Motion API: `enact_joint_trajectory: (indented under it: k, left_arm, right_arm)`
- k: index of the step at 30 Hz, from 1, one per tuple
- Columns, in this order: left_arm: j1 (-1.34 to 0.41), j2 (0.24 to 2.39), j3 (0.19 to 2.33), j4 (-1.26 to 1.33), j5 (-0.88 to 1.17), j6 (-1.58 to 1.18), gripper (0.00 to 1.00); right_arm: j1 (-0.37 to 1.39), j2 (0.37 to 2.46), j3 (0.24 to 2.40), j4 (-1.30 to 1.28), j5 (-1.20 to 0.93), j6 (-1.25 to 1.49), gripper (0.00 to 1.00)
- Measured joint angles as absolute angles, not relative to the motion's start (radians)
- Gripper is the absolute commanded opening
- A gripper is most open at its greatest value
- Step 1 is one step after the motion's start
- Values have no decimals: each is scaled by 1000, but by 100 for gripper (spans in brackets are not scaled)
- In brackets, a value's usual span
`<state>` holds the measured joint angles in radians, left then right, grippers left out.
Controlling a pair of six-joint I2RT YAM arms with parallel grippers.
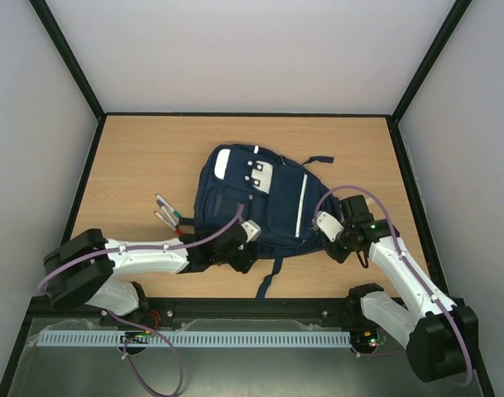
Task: Pack the student bag
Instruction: Adjust the student bag at the center of the board.
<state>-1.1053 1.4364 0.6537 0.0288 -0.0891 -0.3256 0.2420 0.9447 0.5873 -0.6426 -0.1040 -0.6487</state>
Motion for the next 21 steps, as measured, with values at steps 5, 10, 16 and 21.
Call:
enact_joint_trajectory:
  k: [5,10,16,21]
  left_arm:
    - [-1068,1353,596,35,-69,-303,80]
    - [-1158,1336,599,108,-44,-222,81]
    - [-1219,1466,681,245,-14,-111,80]
    - [-1219,1603,730,356,19,-35,76]
  right_arm:
    - [244,958,601,-696,-140,-675,1]
    - [244,989,633,-737,-149,-699,2]
    - [244,1016,712,-790,-159,-727,3]
    - [244,1047,713,-801,-170,-734,3]
